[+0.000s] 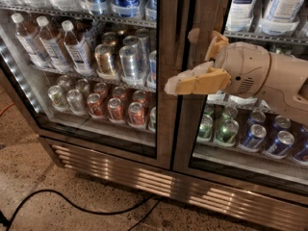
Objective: Open right fridge door
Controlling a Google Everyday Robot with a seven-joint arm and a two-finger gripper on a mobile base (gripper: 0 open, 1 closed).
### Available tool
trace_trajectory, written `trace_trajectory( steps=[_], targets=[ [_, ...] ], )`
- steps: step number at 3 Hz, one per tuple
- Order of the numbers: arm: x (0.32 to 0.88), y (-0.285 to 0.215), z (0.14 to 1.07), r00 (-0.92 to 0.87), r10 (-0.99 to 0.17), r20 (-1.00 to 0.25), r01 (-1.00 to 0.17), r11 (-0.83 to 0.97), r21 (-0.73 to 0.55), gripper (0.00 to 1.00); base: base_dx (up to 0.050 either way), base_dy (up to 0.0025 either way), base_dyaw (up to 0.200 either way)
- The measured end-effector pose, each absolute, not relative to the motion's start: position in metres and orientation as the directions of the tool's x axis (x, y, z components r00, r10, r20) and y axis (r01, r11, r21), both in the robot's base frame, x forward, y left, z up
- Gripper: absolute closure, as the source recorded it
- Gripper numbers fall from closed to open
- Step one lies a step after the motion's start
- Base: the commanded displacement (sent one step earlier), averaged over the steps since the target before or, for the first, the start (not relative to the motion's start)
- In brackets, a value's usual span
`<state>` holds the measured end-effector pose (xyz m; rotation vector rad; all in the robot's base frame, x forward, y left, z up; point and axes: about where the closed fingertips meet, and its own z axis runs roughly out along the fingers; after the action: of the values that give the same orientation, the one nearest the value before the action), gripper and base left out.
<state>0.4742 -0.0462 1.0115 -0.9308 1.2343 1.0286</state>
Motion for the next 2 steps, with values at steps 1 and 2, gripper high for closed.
trace_trajectory(
  steps=[1,2],
  targets=[
    [0.4742,-0.0461,1.0115,0.04,0.104,-0.994,-0.959,0.284,-0.009,0.18,0.0,0.0,0.0],
    [0.4742,-0.0461,1.0115,0.04,0.104,-0.994,-0.959,0.284,-0.009,0.42,0.0,0.0,0.0]
  ],
)
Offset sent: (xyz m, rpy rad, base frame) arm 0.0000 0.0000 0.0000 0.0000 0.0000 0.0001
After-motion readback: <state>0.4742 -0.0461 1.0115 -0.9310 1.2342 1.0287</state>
